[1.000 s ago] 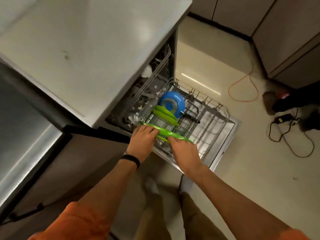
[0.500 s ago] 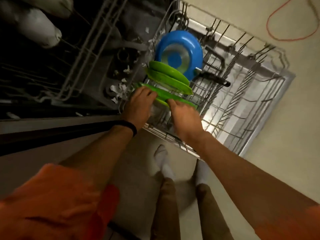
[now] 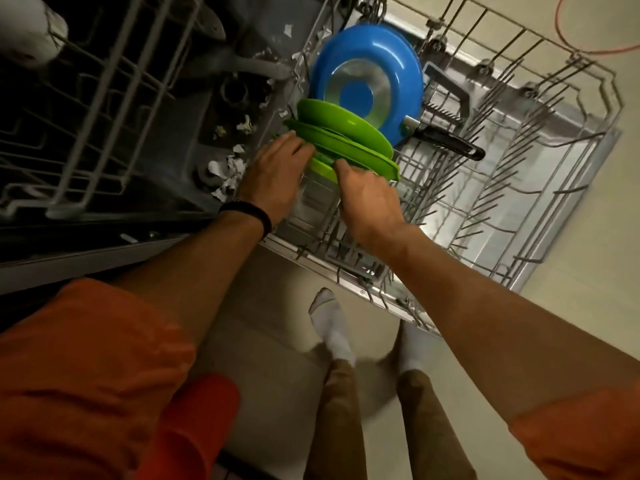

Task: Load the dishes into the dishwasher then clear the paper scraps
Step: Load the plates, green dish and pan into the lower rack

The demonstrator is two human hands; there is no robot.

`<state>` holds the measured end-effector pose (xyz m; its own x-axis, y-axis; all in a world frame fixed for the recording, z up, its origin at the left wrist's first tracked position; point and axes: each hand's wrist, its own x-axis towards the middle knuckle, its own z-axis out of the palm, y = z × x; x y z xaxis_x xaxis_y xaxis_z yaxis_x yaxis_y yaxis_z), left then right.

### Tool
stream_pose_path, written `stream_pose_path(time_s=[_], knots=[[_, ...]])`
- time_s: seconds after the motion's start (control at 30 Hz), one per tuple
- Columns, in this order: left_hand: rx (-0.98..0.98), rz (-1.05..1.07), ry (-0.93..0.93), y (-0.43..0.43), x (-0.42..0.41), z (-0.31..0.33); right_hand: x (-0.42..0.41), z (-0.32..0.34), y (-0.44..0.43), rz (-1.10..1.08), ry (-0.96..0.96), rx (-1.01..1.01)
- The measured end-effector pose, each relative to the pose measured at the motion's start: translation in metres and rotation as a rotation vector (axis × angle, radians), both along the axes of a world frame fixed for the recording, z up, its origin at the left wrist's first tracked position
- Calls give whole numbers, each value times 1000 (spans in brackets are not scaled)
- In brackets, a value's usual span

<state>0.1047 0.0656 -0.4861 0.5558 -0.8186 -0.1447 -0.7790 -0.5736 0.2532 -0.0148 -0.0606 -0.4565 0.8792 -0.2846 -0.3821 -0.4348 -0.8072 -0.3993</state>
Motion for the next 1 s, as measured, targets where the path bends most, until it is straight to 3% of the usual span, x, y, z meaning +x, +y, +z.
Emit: stream_pose_path(time_s=[0.27,0.37,0.57,0.7,1.0], knots=[[-69,142,18,-4,-3,-2,31,-2,-13,21,143,50],[63,147,71,-12,-4,-8,32,-7,-14,-11,186,56],[141,146,24,-16,-7,-6,25,-14,-13,-35,132,54],[208,127,18,-15,-14,4,12,-9,-17,-36,-5,-13],[312,135,87,-34,-65,89,-45,69,-36,100,50,-78]])
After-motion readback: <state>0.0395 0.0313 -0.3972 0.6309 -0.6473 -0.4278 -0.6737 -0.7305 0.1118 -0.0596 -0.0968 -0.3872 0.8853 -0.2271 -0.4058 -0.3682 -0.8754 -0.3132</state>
